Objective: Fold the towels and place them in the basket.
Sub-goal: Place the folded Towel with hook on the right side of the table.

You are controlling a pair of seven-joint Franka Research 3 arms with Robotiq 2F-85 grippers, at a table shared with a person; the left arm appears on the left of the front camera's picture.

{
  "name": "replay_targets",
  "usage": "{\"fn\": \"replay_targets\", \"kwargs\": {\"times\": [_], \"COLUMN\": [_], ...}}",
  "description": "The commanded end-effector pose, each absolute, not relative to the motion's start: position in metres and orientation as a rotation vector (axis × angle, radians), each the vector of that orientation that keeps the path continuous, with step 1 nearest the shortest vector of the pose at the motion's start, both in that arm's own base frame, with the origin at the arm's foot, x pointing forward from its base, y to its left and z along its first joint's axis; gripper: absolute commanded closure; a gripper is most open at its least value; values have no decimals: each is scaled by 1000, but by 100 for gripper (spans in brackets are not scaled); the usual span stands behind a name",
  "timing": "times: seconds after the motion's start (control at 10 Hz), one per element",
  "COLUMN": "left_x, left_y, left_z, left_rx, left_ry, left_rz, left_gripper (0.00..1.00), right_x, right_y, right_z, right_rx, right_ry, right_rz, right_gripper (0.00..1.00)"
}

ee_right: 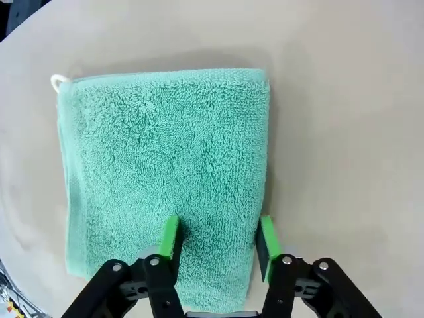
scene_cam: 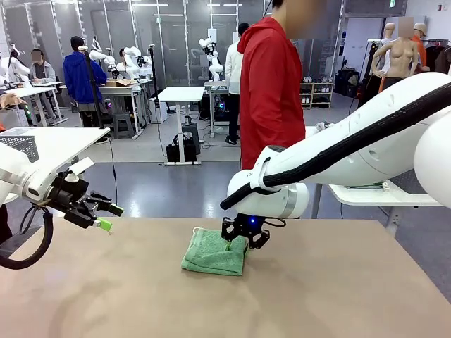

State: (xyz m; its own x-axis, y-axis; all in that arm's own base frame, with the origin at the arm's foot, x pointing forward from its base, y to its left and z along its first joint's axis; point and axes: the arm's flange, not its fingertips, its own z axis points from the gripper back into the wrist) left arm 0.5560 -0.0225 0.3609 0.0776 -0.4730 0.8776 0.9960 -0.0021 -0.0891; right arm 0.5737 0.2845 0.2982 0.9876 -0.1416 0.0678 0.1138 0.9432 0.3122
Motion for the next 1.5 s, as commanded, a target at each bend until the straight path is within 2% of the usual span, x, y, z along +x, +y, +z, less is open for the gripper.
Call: {"fn": "replay_targets", "kwargs": {"times": [0.0,0.4,0.5,1.2,1.3,1.4], "left_x": [555,555,555,555,555,555], "left_y": [-23,-23,-23,-23,-23,-23], "left_z": [364,364,364,364,364,364], "left_rx": [-889,-889,-889,-889,-889,-889], "left_ry": [-765,-765,-765,-765,-765,-765], "left_rz": [-1358,-1358,-1358,-1358,-1358,-1358], "left_gripper": [6,6,6,6,6,6], "right_x": [578,576,575,575,576,583], "right_y": [287,289,289,287,287,270], "right_z": [297,300,301,300,300,306], "right_rx": [331,314,309,313,314,285], "right_ry": [-100,-108,-111,-95,-96,-116], "right_rz": [-143,-136,-132,-124,-124,-120], "right_gripper": [55,95,100,100,93,93]}}
